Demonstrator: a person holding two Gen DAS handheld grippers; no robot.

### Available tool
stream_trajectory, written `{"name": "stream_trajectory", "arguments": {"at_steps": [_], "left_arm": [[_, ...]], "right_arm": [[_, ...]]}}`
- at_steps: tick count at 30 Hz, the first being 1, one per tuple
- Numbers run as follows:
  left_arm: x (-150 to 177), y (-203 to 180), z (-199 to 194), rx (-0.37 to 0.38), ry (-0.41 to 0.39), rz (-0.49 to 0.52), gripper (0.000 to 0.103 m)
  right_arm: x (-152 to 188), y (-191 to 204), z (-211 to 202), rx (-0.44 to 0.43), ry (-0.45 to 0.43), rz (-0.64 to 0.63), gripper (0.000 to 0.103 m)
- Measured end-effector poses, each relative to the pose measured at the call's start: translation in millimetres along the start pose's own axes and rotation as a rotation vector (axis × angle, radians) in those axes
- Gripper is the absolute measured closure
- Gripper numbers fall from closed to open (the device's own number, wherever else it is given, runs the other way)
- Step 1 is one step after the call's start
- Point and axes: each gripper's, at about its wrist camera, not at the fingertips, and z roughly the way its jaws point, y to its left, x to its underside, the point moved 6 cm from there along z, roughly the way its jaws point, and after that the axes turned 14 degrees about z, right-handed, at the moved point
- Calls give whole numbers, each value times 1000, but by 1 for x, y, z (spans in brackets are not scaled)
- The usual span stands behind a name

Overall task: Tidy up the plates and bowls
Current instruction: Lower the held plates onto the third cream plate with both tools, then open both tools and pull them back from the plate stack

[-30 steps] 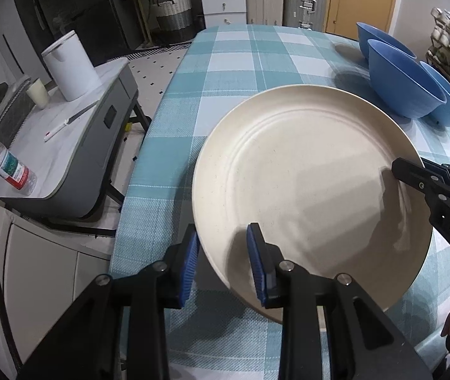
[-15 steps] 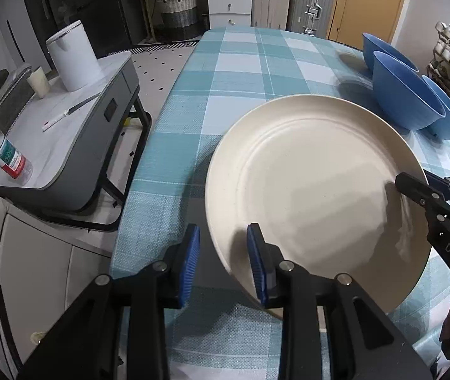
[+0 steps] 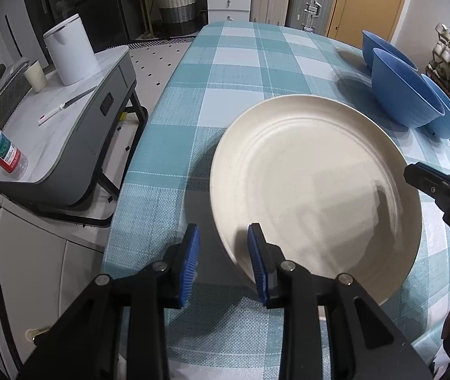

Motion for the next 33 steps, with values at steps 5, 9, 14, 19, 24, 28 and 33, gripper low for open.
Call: {"name": "stream_trajectory", "arguments": {"at_steps": [5,9,14,19,24,28,33], "left_arm": [[3,-1,4,38,14,-26,56],[5,-2,5,67,16,-41,56],[5,-4,5,90,16,-58,55],[5,-6,5,93,24,-64,54],[8,-13,6,169,31,-91,53],[7,-20,6,186,29,-89,51],[6,-22,7,199,24,-106,49]], "right_arm": [[3,-13,11,-78,69,126,76],[7,-19,19,-114,91,186,62],[12,-16,24,-91,76,144,56],[17,-10,31,-150,113,172,56],[24,-4,34,-197,141,186,56],[28,2,33,-220,155,190,55],[28,3,34,-223,160,197,55]]}}
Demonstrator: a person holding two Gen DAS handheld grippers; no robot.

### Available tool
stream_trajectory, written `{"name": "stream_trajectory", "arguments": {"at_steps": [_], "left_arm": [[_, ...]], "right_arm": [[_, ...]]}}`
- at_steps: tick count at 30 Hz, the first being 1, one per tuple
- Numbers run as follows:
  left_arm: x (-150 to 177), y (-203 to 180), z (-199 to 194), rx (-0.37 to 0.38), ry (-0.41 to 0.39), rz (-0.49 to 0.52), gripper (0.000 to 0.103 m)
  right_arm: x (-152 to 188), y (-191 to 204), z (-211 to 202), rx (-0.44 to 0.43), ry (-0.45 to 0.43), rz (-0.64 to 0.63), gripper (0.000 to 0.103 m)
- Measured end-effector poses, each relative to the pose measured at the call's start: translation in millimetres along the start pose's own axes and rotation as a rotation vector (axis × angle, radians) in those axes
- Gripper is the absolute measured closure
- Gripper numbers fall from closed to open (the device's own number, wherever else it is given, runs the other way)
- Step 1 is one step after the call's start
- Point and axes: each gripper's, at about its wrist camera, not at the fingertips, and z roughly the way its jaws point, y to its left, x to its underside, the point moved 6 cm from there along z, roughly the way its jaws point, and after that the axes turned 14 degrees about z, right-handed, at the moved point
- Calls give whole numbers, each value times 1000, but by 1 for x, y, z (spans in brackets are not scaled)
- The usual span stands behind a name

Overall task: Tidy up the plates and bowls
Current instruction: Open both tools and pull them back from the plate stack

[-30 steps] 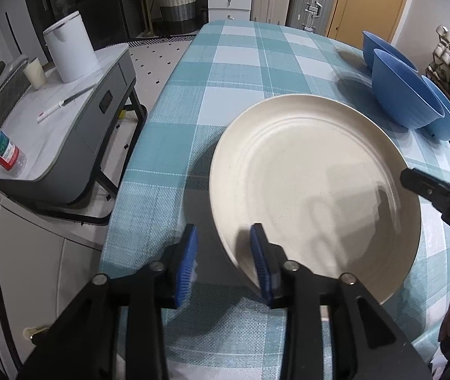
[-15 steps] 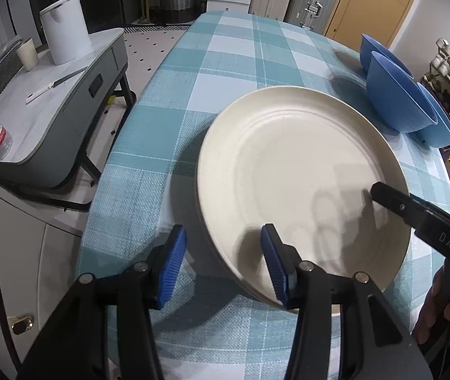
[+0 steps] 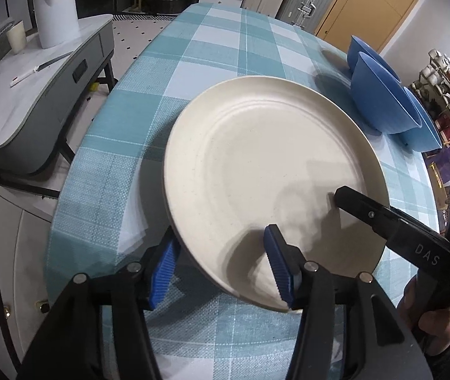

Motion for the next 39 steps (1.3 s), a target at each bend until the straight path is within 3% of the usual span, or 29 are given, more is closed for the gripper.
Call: {"name": "stream_trajectory", "arguments": {"at_steps": [24,25,29,36,39], "left_arm": [[-29,-9,15,-19,-7,45,42],[-28,-9,14,-31,-10,47,41],[-24,-8,2,-212,-27,102,40],[-27,-4,-31,-241,-111,61,39],[-32,-12,-48,-229,-166,68,39]], "right_arm": [[-33,-8,8,51,-49,8,55],[-32,-8,8,51,-54,6,55],[-34,-9,-5,108,-123,-37,55],[-35,-10,-45,75,-215,-60,54],[-36,-14,-72,53,-286,-51,48]]}}
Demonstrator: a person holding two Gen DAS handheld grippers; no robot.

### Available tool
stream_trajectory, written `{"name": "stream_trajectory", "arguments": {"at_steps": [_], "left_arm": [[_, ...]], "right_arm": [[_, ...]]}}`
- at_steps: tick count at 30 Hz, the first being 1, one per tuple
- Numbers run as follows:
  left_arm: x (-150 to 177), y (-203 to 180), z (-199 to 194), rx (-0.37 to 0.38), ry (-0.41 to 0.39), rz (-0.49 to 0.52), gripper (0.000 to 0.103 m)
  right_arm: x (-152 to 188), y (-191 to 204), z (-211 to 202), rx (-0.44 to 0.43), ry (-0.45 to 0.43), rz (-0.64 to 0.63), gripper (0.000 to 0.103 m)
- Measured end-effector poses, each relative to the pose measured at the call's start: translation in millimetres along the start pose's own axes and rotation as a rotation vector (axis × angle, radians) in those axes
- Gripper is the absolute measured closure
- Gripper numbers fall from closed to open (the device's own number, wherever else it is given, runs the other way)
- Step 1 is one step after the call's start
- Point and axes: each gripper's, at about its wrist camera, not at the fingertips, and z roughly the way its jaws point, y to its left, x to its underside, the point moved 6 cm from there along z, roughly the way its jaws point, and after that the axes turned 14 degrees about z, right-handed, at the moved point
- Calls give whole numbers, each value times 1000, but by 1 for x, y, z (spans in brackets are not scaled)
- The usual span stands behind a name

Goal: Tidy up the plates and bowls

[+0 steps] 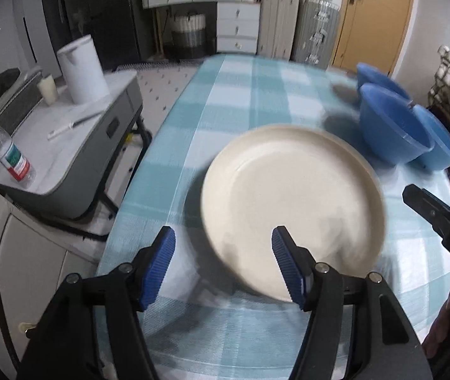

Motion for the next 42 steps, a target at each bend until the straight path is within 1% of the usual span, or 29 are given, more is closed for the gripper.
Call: {"name": "stream_trajectory", "arguments": {"at_steps": [2,3,4,5,6,7,8,9,11,13,18,22,27,30,34,38,42], "left_arm": [[-8,-8,-9,9,-33,11,38],[-11,-13,-14,14,-51,20,38],[-17,-20,-17,20,-72,33,37],[-21,-26,-20,25,-86,46,37],[-25,-32,-21,29,-93,56,36],[-30,-40,-21,36,-99,70,32],[-32,-49,-23,49,-107,84,21],[-37,-60,-26,59,-124,100,17],[-44,-78,-32,66,-164,133,14],[-51,-101,-37,74,-196,174,12],[-64,-144,-45,114,-247,216,11],[-69,-165,-50,131,-282,214,3],[-64,-178,-47,135,-303,201,3],[-61,-185,-42,121,-298,204,3],[-58,-190,-38,134,-285,186,3],[-58,-190,-37,128,-283,176,3],[-55,-184,-37,131,-283,141,3]], "right_arm": [[-6,-5,-19,-3,-52,1,35],[-9,-7,-27,-4,-73,0,33],[-13,-9,-40,-4,-111,-1,28],[-15,-11,-48,0,-134,-5,22],[-18,-12,-56,3,-154,-10,19],[-21,-14,-66,8,-183,-22,16],[-23,-16,-73,14,-204,-30,14],[-25,-18,-82,22,-226,-38,13],[-28,-27,-97,48,-258,-49,4],[-31,-37,-108,70,-285,-48,2],[-32,-66,-134,108,-325,-26,1],[-31,-95,-149,98,-334,28,1],[-28,-122,-170,65,-383,87,1],[-25,-129,-172,62,-388,97,1],[-23,-132,-166,85,-380,85,1],[-22,-134,-162,84,-388,97,1],[-22,-134,-158,84,-367,101,1]]}}
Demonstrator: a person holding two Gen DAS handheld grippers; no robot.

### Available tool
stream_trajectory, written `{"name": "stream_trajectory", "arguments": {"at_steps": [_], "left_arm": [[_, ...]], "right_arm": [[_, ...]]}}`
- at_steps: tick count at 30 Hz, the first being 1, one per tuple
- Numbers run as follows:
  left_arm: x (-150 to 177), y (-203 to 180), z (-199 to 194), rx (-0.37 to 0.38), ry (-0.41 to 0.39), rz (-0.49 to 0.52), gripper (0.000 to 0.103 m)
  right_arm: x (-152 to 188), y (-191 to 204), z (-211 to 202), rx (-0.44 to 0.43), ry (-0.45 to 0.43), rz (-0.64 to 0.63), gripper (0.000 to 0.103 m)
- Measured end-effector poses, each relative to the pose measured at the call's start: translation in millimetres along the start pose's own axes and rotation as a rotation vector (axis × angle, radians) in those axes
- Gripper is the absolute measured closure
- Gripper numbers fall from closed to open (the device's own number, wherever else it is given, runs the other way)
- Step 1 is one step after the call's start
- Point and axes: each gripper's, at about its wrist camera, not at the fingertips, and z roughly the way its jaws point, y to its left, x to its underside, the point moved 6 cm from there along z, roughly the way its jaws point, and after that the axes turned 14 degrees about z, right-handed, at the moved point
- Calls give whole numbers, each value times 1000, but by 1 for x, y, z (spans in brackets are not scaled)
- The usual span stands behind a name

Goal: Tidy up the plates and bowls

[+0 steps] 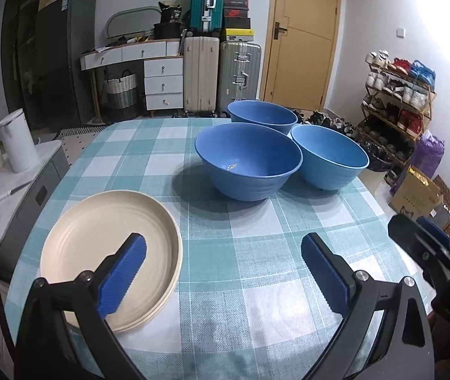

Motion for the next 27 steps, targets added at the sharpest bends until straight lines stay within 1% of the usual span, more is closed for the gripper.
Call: {"name": "stream_trajectory", "arguments": {"at_steps": [3,9,14,17,19,23,27], "left_arm": [[5,2,-3,-7,-4,-11,3],[9,5,-12,-10,-21,-18,3],[10,8,-24,-13,-35,-32,3],[12,7,-33,18,-67,-43,3],[14,9,-40,2,-82,-50,3],[18,11,-51,-60,-111,-36,3],[21,15,-49,-45,-97,-53,3]], "right_arm": [[3,3,0,19,10,-33,1],[5,15,-10,18,-29,-76,1],[7,23,-16,9,-15,-76,1],[9,28,-21,2,-13,-77,1],[11,30,-25,10,-13,-85,1],[12,32,-31,12,-15,-77,1],[11,31,-31,5,0,-41,1]]}}
